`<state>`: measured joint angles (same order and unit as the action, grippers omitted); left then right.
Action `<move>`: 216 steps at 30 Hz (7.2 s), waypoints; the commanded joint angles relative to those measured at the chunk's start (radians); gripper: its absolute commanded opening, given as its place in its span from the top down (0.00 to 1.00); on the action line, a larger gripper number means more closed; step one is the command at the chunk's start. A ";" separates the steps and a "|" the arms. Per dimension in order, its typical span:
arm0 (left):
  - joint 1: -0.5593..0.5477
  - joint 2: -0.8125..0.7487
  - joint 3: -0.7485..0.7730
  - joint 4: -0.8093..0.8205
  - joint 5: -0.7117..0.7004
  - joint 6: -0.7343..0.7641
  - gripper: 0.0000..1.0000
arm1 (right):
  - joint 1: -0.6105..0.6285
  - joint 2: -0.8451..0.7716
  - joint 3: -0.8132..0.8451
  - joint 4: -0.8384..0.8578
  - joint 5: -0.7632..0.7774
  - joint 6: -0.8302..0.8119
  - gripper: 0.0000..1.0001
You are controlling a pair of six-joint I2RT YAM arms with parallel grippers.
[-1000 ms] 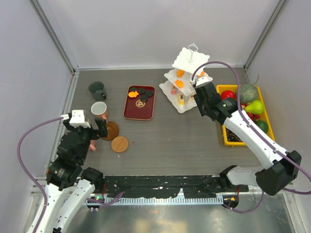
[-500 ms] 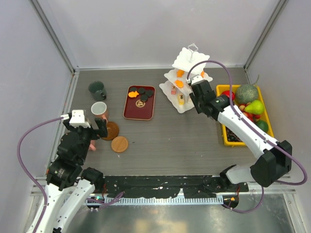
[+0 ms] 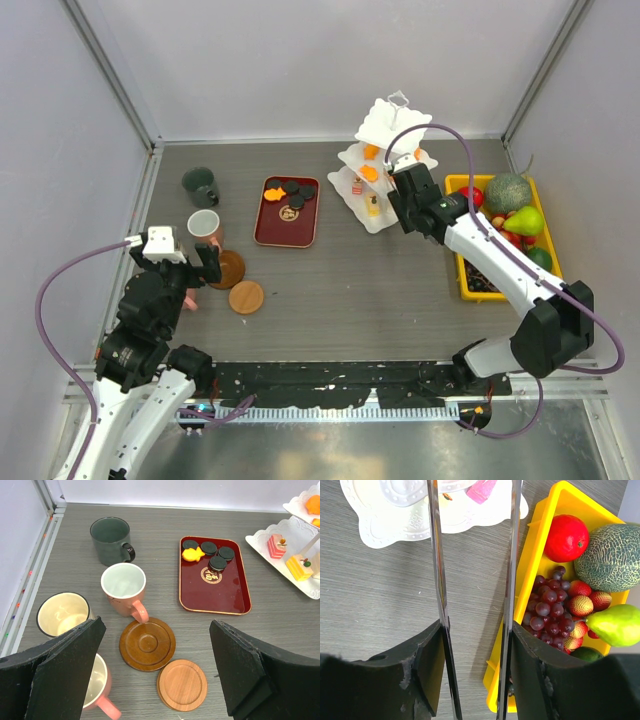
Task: Serve the afternoon tea
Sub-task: Place the desert on the desert table, then pick up the desert from the tray, then place the desert on the desert table.
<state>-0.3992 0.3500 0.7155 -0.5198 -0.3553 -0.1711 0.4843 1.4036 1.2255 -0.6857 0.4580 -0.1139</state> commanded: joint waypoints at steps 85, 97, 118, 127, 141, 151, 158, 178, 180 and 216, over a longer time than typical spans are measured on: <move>-0.003 -0.003 -0.001 0.050 0.009 0.008 0.01 | 0.370 0.635 0.513 -0.018 -0.062 0.198 0.46; -0.003 0.000 -0.001 0.052 0.009 0.008 0.01 | 0.343 0.693 0.531 0.003 -0.087 0.186 0.47; -0.003 0.004 -0.001 0.053 0.010 0.010 0.01 | 0.327 0.766 0.637 -0.051 -0.111 0.151 0.55; -0.003 0.004 0.001 0.053 0.010 0.010 0.01 | 0.375 0.612 0.451 -0.054 -0.097 0.157 0.56; -0.003 0.004 -0.001 0.050 0.007 0.010 0.01 | 0.422 0.511 0.359 -0.067 -0.117 0.180 0.57; -0.003 0.001 -0.002 0.050 0.007 0.012 0.01 | 0.422 0.454 0.384 -0.071 -0.108 0.165 0.57; -0.003 0.000 -0.001 0.052 0.007 0.012 0.01 | 0.424 0.373 0.410 -0.100 -0.093 0.142 0.57; -0.004 0.003 -0.002 0.053 0.010 0.012 0.01 | 0.298 0.048 0.551 -0.328 0.016 0.068 0.56; -0.006 0.004 -0.002 0.053 0.010 0.010 0.01 | 0.249 0.017 0.549 -0.343 0.007 0.069 0.56; -0.010 0.003 -0.002 0.052 0.004 0.013 0.01 | -0.130 0.150 0.672 -0.259 -0.091 -0.038 0.56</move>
<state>-0.4057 0.3553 0.7155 -0.5137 -0.3550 -0.1711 0.3618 1.5566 1.8412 -1.0103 0.3706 -0.1341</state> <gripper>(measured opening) 0.991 0.435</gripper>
